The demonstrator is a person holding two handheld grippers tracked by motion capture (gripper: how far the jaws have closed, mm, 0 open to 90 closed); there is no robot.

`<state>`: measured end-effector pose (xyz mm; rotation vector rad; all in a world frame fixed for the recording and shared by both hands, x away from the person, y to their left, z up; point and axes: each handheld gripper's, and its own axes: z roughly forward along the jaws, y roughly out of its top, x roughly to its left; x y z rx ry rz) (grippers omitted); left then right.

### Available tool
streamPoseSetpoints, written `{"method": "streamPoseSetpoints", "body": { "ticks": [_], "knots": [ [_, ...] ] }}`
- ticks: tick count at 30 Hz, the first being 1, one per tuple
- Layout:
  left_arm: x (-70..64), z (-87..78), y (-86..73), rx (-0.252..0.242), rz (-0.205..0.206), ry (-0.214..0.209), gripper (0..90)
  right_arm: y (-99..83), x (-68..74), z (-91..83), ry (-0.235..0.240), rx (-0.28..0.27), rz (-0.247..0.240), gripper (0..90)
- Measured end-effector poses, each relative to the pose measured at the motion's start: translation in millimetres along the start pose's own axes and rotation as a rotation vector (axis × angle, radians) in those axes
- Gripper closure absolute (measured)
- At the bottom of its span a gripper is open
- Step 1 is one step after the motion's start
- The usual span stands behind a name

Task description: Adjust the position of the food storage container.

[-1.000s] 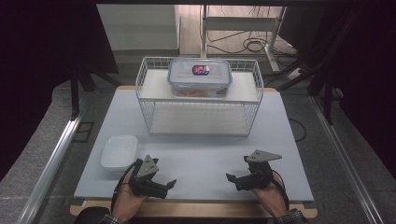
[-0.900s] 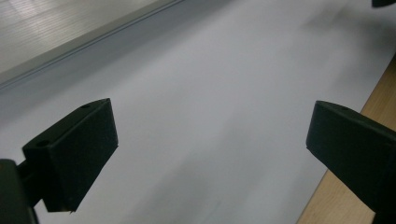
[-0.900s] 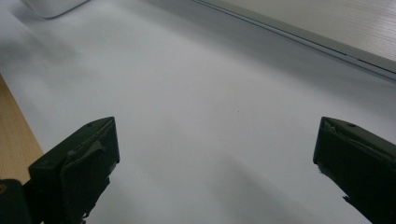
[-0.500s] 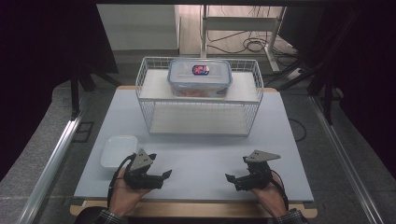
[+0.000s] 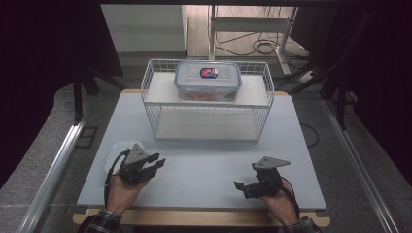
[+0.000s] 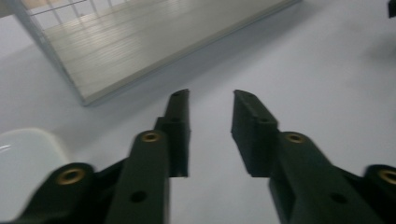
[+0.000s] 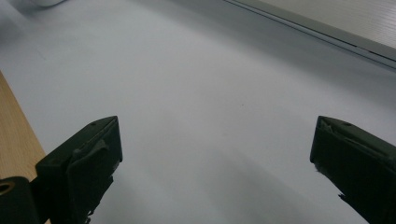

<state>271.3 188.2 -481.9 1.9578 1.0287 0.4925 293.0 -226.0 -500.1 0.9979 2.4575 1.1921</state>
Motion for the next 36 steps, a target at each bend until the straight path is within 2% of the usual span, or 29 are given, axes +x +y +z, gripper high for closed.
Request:
{"method": "streamPoseSetpoints", "body": {
  "ticks": [1, 2, 3, 5, 6, 7, 8, 9, 15, 16, 17, 18, 19, 24, 25, 28, 31, 36],
  "knots": [
    [0.0, 0.0, 0.0, 0.000, 0.000, 0.000, 73.4, 0.0, 0.0, 0.0, 0.000, 0.000, 0.000, 2.3],
    [4.8, -1.0, 0.6, 0.000, -0.008, 0.006, 73.4, 0.0, 0.0, 0.0, 0.000, 0.000, 0.000, 2.4],
    [11.1, -2.6, 1.6, 0.002, -0.013, 0.018, 80.0, 0.0, 0.0, 0.1, -0.001, 0.001, -0.001, 2.5],
    [14.9, -3.6, 2.1, 0.001, -0.018, 0.024, 82.3, 0.0, 0.0, 0.2, -0.001, 0.001, -0.001, 2.5],
    [23.0, -5.8, 2.6, -0.005, -0.031, 0.031, 87.8, -0.1, 0.1, 0.5, -0.001, 0.001, -0.001, 2.6],
    [23.0, -5.8, 2.6, -0.005, -0.031, 0.031, 89.4, -0.1, 0.1, 0.5, -0.001, 0.001, -0.001, 2.6],
    [30.6, -7.9, 2.7, -0.009, -0.040, 0.044, 89.9, -0.1, 0.2, 0.6, -0.002, 0.003, -0.003, 2.8],
    [30.6, -7.9, 2.7, -0.009, -0.040, 0.044, 89.9, -0.1, 0.2, 0.6, -0.002, 0.003, -0.003, 2.8],
    [53.7, -16.2, -0.7, -0.020, -0.078, 0.107, 90.0, -0.3, -0.1, 1.0, -0.002, 0.006, -0.003, 3.0],
    [53.7, -16.2, -0.7, -0.020, -0.078, 0.107, 90.0, -0.3, -0.1, 1.0, -0.002, 0.006, -0.003, 3.0],
    [62.0, -20.3, -2.8, -0.025, -0.095, 0.133, 90.0, -0.3, -0.2, 0.9, -0.002, 0.009, -0.003, 3.1],
    [62.0, -20.3, -2.8, -0.025, -0.095, 0.133, 90.0, -0.3, -0.2, 0.9, -0.002, 0.009, -0.003, 3.1],
    [70.0, -24.6, -5.4, -0.027, -0.109, 0.156, 90.0, -0.4, -0.2, 1.1, -0.003, 0.009, -0.004, 3.1],
    [86.6, -34.1, -13.7, -0.030, -0.149, 0.206, 90.0, -0.8, -0.2, 2.1, 0.001, 0.013, -0.004, 3.3],
    [94.7, -39.2, -18.8, -0.033, -0.175, 0.228, 90.0, -0.8, -0.3, 2.1, 0.001, 0.016, -0.005, 3.3],
    [101.6, -43.9, -23.7, -0.033, -0.194, 0.251, 90.0, -1.0, -0.4, 2.5, 0.000, 0.018, -0.006, 3.5],
    [113.8, -51.1, -35.7, -0.016, -0.227, 0.300, 90.0, -1.2, -0.5, 2.5, 0.001, 0.019, -0.007, 3.6],
    [122.4, -48.2, -50.5, 0.039, -0.256, 0.333, 90.0, -1.7, -0.4, 3.7, 0.006, 0.029, -0.009, 3.9]
  ]
}}
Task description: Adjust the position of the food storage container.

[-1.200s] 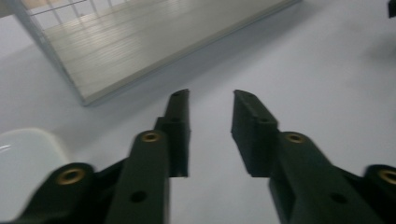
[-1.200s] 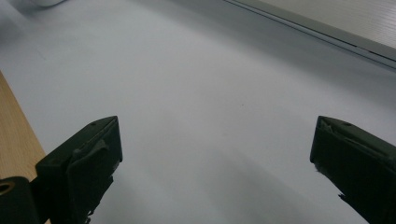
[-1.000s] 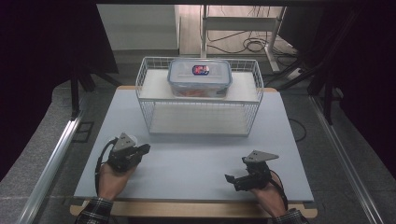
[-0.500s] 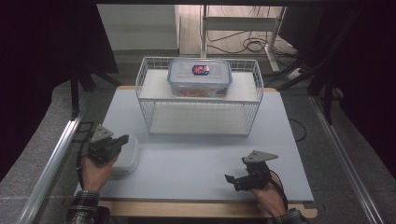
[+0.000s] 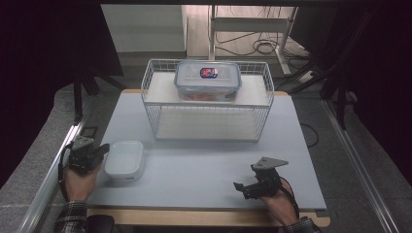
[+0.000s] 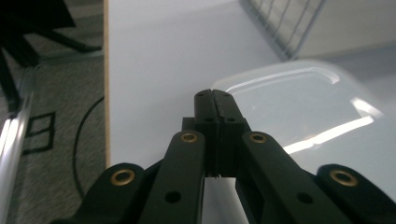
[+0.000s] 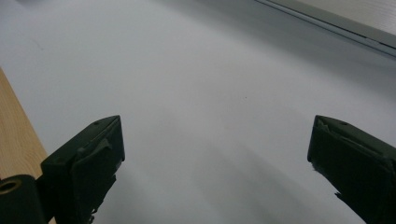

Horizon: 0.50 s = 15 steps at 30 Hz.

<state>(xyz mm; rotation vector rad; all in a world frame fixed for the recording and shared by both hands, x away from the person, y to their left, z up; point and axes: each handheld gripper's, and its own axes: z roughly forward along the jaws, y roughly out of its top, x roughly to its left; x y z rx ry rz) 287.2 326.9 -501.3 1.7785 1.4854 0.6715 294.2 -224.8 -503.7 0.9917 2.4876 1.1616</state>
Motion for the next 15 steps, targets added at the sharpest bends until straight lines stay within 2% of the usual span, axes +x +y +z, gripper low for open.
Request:
{"method": "streamPoseSetpoints", "body": {
  "ticks": [5, 6, 8, 11, 13, 15],
  "knots": [
    [5.3, 1.8, -6.8, 0.031, -0.002, 0.031, 90.0, 0.2, 0.9, 0.0, 0.000, 0.003, -0.003, 4.1],
    [7.5, 2.3, -11.4, 0.049, -0.017, 0.022, 90.0, 0.1, 0.8, -0.1, 0.000, 0.003, -0.003, 4.1],
    [7.6, 2.6, -13.4, 0.058, -0.020, 0.015, 90.0, -0.1, 0.6, 0.0, 0.001, 0.003, -0.002, 4.2],
    [3.1, 3.7, -16.7, 0.079, -0.014, 0.011, 90.0, -0.4, 0.4, 0.6, -0.001, 0.010, -0.005, 4.3],
    [-2.0, 4.0, -17.4, 0.082, -0.016, -0.014, 90.0, -0.2, 1.0, 0.8, 0.001, 0.009, -0.007, 4.4],
    [-4.4, 4.5, -17.3, 0.084, -0.013, -0.022, 90.0, -0.3, 1.1, 0.9, 0.001, 0.011, -0.008, 4.4]
  ]
}}
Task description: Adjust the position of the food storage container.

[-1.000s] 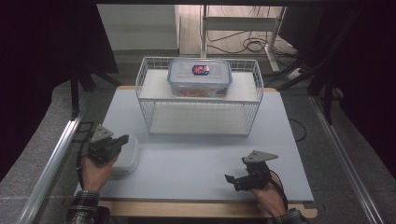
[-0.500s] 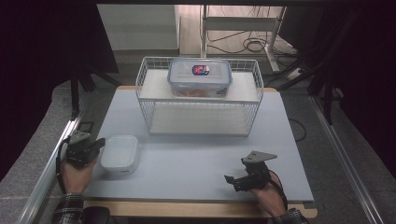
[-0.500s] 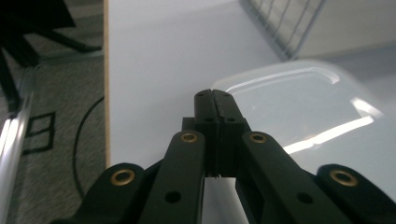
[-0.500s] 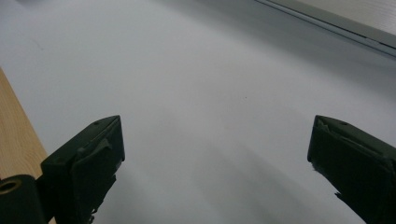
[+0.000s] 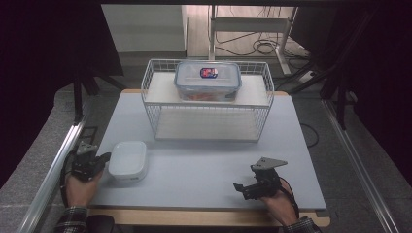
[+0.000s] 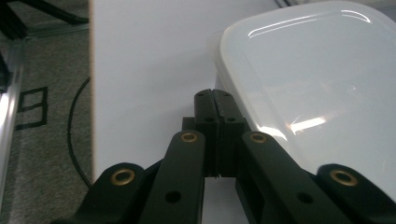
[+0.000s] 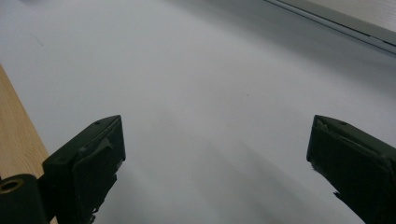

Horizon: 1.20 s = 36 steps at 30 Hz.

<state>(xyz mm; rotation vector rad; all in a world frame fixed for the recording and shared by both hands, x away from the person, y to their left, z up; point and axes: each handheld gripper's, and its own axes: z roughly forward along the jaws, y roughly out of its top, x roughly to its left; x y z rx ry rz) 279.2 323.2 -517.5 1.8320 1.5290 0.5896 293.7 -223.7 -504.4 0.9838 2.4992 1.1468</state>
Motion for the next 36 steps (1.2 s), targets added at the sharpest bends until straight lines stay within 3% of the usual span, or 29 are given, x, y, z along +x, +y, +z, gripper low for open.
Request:
{"method": "streamPoseSetpoints", "body": {
  "ticks": [3, 8, 17, 18, 19, 20, 25, 26, 27, 30, 35, 36],
  "knots": [
    [-8.4, 2.4, 1.4, 0.002, 0.008, -0.028, 90.0, -0.2, -0.1, 0.3, 0.001, 0.003, 0.000, 4.4],
    [-32.7, 10.9, 8.7, 0.007, 0.071, -0.075, 90.0, -0.3, 0.3, 0.9, 0.001, 0.007, -0.002, 4.6],
    [-63.4, 18.7, 16.0, 0.011, 0.114, -0.148, 90.0, -0.4, 1.3, 2.5, 0.003, 0.015, -0.010, 4.8],
    [-73.0, 19.9, 17.7, 0.008, 0.132, -0.172, 90.0, -0.4, 1.2, 2.5, 0.003, 0.015, -0.011, 4.8],
    [-73.0, 19.9, 17.7, 0.008, 0.132, -0.172, 90.0, -0.4, 1.2, 2.5, 0.003, 0.014, -0.011, 4.8],
    [-82.6, 20.7, 19.0, 0.007, 0.151, -0.194, 90.0, -0.4, 1.3, 2.5, 0.003, 0.015, -0.011, 4.8],
    [-102.6, 23.5, 20.6, 0.013, 0.182, -0.243, 90.0, -0.5, 1.5, 2.9, 0.004, 0.018, -0.011, 4.8],
    [-113.0, 24.7, 21.0, 0.017, 0.209, -0.267, 90.0, -0.5, 1.8, 3.2, 0.005, 0.018, -0.011, 4.8],
    [-113.0, 24.7, 21.0, 0.017, 0.209, -0.267, 90.0, -0.5, 1.8, 3.2, 0.005, 0.018, -0.011, 4.8],
    [-129.2, 24.1, 18.4, 0.037, 0.236, -0.302, 90.0, -0.6, 1.8, 3.0, 0.004, 0.019, -0.011, 4.8],
    [-142.8, 23.9, 10.9, 0.069, 0.252, -0.344, 89.9, -0.6, 1.4, 2.4, 0.003, 0.018, -0.009, 4.8],
    [-151.8, 23.6, 8.6, 0.084, 0.275, -0.366, 89.9, -0.7, 1.3, 2.5, 0.004, 0.018, -0.007, 4.8]
  ]
}}
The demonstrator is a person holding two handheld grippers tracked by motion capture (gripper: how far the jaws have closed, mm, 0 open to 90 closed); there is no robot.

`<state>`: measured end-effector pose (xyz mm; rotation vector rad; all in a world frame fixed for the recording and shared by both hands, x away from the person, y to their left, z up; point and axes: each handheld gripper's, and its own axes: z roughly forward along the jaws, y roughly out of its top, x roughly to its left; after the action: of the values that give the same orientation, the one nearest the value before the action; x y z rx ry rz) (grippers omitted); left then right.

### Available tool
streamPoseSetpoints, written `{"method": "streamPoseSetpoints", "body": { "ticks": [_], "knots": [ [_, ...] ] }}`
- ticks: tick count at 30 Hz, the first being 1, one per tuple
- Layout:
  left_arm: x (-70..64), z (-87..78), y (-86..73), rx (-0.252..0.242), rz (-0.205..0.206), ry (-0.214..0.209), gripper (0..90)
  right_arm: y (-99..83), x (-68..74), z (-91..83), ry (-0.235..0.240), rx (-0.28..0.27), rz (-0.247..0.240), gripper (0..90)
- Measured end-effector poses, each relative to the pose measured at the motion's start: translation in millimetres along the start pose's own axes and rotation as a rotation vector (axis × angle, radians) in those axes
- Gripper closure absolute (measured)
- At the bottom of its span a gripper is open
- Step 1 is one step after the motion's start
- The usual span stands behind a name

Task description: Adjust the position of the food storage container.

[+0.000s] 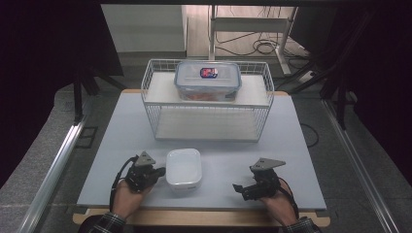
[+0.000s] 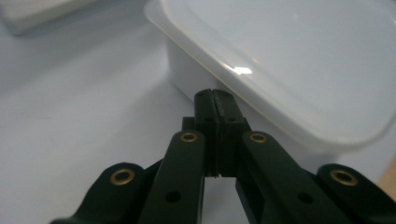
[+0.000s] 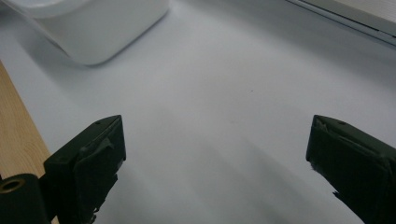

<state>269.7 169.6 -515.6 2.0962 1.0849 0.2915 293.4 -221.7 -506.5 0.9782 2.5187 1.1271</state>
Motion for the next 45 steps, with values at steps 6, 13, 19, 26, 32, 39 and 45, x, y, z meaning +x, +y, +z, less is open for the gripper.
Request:
{"method": "streamPoseSetpoints", "body": {
  "ticks": [6, 13, 19, 26, 32, 39, 45],
  "knots": [
    [-22.0, 7.6, 2.7, 0.023, 0.051, -0.060, 89.9, 0.0, 0.1, -0.2, 0.000, -0.002, -0.001, 4.8],
    [-46.6, 19.4, 11.4, 0.054, 0.123, -0.132, 89.8, 0.0, -0.1, 0.3, 0.005, 0.000, 0.011, 4.9],
    [-14.0, 5.5, 24.6, -0.007, 0.056, -0.022, 89.9, 3.3, 4.2, -0.6, 0.031, -0.016, 0.028, 2.0],
    [14.8, 31.5, 40.1, -0.011, 0.062, -0.001, 89.8, 10.7, 17.1, -1.5, 0.052, 0.019, 0.040, 41.2],
    [17.9, 44.6, 46.6, 0.011, 0.071, -0.054, 89.8, 15.9, 29.7, 7.0, 0.125, 0.073, 0.004, 78.1],
    [10.4, 42.0, 41.1, 0.027, 0.074, -0.102, 89.9, 24.0, 44.9, 22.0, 0.131, 0.106, -0.030, 84.4],
    [0.9, 35.6, 32.2, 0.034, 0.050, -0.141, 89.9, 25.7, 34.2, 21.2, 0.108, 0.085, 0.015, 84.2]
  ]
}}
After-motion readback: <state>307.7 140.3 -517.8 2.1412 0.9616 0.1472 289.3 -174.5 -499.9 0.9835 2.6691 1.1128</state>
